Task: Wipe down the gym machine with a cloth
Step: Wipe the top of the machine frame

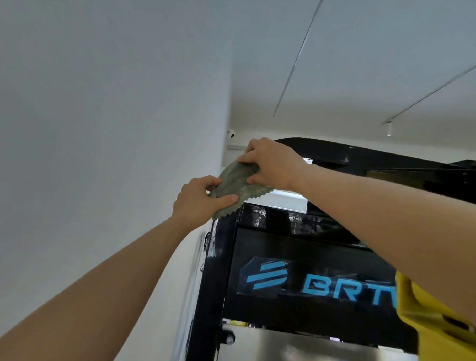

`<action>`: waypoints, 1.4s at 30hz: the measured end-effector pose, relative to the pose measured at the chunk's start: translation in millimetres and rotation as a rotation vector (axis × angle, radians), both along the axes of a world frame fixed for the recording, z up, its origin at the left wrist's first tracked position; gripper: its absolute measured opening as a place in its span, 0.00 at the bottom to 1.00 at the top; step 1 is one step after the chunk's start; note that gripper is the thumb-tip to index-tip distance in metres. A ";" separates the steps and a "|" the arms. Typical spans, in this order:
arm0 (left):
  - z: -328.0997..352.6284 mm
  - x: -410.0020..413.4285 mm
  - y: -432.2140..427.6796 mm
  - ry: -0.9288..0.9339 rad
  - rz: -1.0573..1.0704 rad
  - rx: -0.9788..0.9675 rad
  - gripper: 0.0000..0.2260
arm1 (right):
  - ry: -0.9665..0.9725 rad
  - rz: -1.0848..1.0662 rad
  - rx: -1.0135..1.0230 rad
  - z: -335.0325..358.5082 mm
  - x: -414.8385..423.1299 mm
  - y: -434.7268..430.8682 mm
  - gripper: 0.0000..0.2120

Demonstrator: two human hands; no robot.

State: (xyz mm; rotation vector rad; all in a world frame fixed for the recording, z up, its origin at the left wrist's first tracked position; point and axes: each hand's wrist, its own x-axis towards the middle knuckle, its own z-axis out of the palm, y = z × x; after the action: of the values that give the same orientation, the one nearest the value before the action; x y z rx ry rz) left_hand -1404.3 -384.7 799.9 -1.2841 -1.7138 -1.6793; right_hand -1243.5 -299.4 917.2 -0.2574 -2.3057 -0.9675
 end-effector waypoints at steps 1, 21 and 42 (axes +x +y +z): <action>-6.7 0.3 -0.8 -0.016 -0.005 -0.002 0.32 | 0.010 0.027 -0.029 -7.3 -1.0 -0.4 0.26; -58.8 26.7 -19.9 0.163 0.102 0.025 0.17 | 0.491 0.128 -0.152 -133.2 19.2 39.5 0.10; -46.4 34.8 9.6 0.938 0.584 -0.126 0.20 | 0.366 0.116 -0.423 -149.9 47.9 39.6 0.36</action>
State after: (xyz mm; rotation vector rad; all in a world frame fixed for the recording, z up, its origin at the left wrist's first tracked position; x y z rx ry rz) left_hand -1369.5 -375.1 753.5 -1.1696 -1.3828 -0.4940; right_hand -1195.5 -259.9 767.3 -0.4288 -2.1301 -0.3310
